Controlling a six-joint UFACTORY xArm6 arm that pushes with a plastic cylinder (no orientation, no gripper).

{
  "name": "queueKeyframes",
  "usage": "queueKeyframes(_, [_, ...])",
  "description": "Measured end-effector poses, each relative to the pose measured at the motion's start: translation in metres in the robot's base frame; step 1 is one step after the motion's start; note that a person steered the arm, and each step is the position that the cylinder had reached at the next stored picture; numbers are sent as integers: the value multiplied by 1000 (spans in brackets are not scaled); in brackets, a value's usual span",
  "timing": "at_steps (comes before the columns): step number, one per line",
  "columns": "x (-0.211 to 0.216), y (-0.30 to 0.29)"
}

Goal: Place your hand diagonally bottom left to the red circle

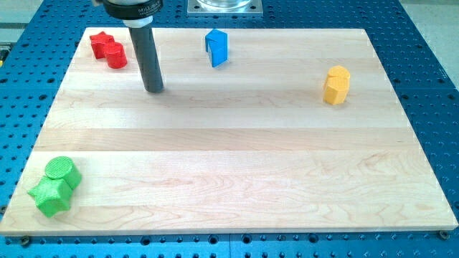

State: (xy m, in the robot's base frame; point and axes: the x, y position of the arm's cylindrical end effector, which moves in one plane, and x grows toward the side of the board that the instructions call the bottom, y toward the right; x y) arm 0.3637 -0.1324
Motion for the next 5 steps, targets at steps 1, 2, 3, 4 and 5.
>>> queueKeyframes(1, [13,0])
queueKeyframes(2, [25,-66])
queueKeyframes(3, [20,-166])
queueKeyframes(4, [12,-173])
queueKeyframes(5, [-26,-172])
